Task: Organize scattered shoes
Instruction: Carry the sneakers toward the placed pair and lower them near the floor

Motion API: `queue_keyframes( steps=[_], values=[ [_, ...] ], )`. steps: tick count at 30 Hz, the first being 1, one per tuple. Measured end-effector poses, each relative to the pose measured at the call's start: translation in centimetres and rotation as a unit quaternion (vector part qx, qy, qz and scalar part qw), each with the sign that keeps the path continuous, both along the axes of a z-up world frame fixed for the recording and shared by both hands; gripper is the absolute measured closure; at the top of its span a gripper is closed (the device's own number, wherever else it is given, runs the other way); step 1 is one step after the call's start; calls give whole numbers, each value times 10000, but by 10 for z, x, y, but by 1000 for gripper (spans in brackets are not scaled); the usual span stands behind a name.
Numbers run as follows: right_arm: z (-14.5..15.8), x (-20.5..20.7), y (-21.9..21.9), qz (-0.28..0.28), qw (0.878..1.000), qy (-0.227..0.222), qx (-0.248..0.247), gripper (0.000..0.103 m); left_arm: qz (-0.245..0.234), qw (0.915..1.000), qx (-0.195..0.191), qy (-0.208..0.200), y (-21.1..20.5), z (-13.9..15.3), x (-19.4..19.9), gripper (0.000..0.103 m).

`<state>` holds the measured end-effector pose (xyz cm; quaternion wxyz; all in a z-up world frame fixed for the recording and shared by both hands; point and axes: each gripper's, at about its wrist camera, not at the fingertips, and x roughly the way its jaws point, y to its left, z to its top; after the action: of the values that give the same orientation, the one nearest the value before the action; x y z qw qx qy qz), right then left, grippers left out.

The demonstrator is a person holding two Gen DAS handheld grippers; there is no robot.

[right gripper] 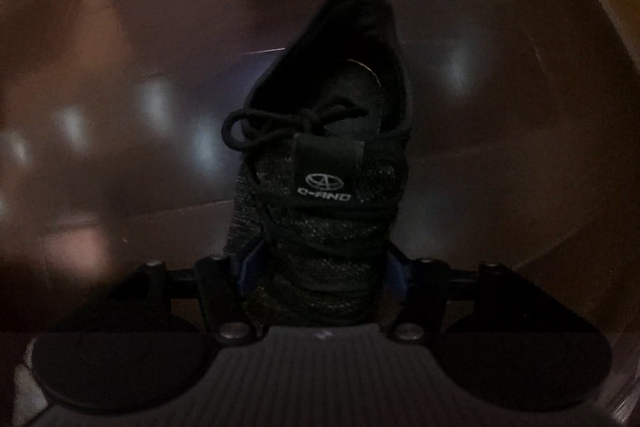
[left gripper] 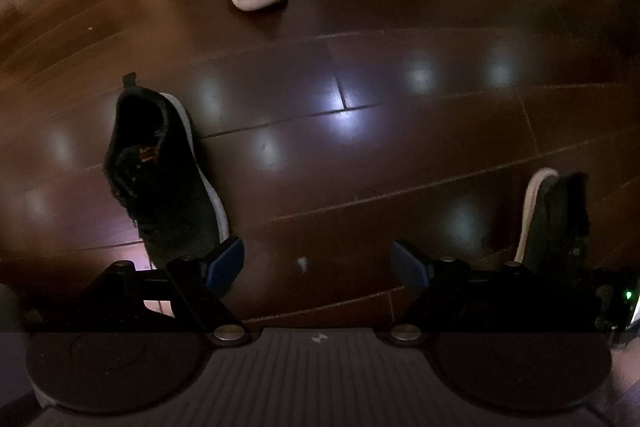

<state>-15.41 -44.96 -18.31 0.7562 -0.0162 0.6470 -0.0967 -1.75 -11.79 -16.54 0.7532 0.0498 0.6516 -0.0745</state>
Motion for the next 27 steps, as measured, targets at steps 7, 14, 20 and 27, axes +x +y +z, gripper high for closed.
queue_keyframes(
  steps=[7,14,20,27],
  values=[
    [15,-7,12,-282,9996,83,-53,20,-98,9999,-32,59,-7,-3,-1,18],
    [13,-19,9,-878,9961,60,51,15,-26,9998,-43,208,-2,-10,-2,18],
    [13,-13,15,-916,9957,138,40,15,-16,9996,-32,267,1,-13,-2,18],
    [18,-15,12,-806,9967,85,29,30,161,9992,-118,354,11,-15,4,18]
  ],
)
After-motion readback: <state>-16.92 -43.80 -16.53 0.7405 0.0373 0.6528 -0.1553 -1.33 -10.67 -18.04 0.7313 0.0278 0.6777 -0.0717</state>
